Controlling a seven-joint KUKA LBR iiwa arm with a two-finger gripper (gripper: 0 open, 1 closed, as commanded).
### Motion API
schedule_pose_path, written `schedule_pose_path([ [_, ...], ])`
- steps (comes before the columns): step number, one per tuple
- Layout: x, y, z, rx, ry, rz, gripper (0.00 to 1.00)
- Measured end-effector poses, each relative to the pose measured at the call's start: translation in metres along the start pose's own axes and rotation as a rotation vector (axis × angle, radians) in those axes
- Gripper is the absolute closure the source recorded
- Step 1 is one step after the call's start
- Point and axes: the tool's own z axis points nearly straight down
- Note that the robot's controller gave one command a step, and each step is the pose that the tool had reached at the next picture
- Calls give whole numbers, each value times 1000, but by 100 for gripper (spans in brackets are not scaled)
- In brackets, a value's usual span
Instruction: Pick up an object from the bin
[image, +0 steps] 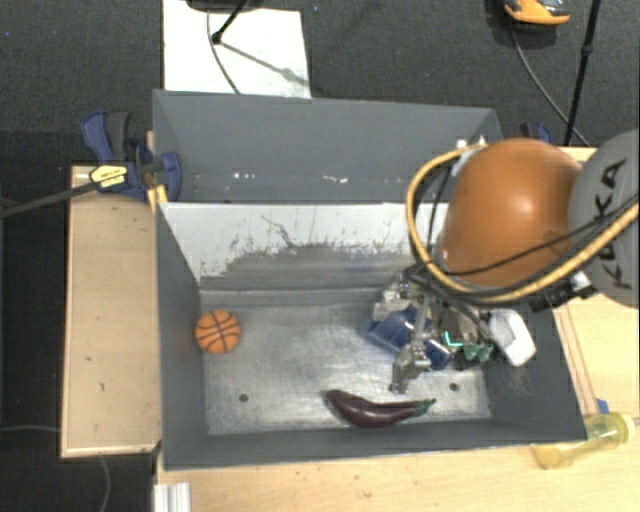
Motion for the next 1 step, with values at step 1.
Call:
schedule_pose_path([
  [1,-1,0,-4,-1,-8,2,0],
])
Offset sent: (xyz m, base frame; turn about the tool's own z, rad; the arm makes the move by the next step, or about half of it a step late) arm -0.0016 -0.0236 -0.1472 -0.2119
